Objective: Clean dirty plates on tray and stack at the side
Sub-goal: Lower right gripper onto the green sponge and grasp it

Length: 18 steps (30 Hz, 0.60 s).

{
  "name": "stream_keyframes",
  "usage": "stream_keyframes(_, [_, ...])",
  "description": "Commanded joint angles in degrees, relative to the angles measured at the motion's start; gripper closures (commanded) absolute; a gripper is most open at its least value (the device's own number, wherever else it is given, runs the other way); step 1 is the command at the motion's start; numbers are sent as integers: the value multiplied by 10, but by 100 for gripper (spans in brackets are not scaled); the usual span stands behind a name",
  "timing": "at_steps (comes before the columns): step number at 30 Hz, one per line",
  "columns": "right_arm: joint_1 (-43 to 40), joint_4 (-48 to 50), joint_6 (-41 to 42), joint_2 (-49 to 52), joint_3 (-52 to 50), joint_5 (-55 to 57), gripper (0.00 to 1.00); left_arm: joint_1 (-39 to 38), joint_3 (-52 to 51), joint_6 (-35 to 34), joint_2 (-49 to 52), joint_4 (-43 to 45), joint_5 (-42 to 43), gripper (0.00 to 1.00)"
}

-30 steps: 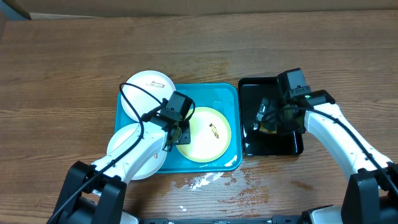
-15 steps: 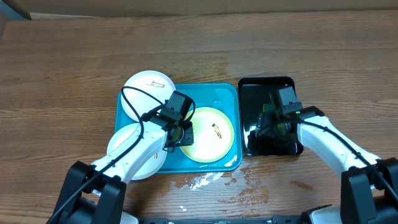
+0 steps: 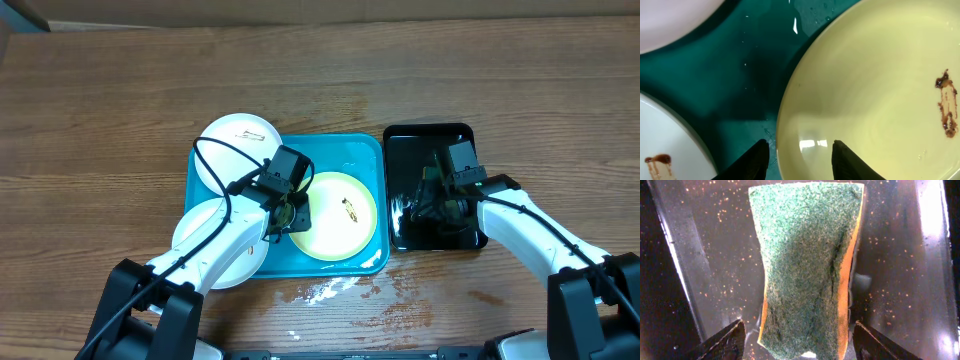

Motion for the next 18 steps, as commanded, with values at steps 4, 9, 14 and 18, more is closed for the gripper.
stream_keyframes(4, [2,15,-1,-1,-3,16,23,2,10,-6,10,2,-26,51])
stream_keyframes(9, [2,28,-1,-1,-3,21,23,2,10,-8,37,7,-26,59])
stream_keyframes(14, [2,26,-1,-1,-3,49,23,3,10,-10,53,14,-17,68])
stream_keyframes(18, [2,14,-1,-1,-3,36,23,3,10,-10,53,16,-17,69])
